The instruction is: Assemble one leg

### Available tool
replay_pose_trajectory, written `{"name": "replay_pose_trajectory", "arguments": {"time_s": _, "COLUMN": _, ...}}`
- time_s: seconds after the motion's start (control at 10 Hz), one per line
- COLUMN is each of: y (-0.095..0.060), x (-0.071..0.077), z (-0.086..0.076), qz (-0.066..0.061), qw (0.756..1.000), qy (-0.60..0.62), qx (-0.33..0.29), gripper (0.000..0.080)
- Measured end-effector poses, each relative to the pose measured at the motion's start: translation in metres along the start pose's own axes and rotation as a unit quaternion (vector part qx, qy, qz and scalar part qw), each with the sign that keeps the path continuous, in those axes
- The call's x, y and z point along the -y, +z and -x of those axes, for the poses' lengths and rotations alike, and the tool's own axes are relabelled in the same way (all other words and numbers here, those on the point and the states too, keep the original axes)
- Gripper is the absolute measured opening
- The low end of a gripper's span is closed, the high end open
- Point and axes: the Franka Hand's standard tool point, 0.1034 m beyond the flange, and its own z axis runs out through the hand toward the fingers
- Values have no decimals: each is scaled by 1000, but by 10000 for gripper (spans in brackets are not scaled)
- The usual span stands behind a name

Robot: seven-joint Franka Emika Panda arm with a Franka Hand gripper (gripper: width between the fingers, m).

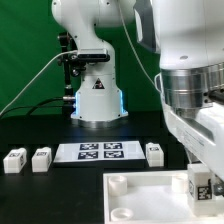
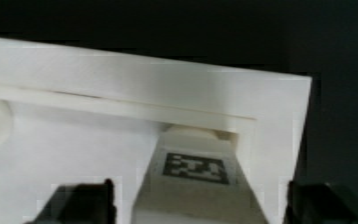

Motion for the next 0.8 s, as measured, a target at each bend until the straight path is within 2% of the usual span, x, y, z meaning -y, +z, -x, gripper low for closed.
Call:
{"name": "replay_pose_trajectory", "arguments": {"time_s": 0.1, "y": -1, "x": 0, "z": -3, "qz": 0, "qw": 997, "qy": -78, "qx": -1, "gripper": 589}}
{"name": "replay_pose_trajectory", "arguments": {"time_s": 0.2, "y": -1, "x": 0, "z": -1, "qz": 1, "qw": 985, "qy": -174, "qx": -4, "gripper": 589}}
{"name": "replay_pose_trajectory", "arguments": {"time_s": 0.3, "y": 0, "x": 1, "z": 5, "qz": -3, "qw": 974, "qy": -227, "qx": -9, "gripper": 639}}
{"name": "replay_pose_trajectory", "arguments": {"time_s": 0.4, "y": 1, "x": 0, "z": 7, "qz": -10, "qw": 971, "qy": -239, "qx": -14, "gripper": 647}}
{"name": "replay_pose_trajectory", "arguments": {"time_s": 0.7, "y": 1, "x": -1, "z": 3, "qz": -5, "qw": 914, "qy": -405, "qx": -17, "gripper": 649}}
{"name": "replay_pose_trajectory", "arguments": {"time_s": 0.8, "y": 1, "x": -1, "z": -2, "qz": 4, "qw": 868, "qy": -496, "qx": -27, "gripper": 649}}
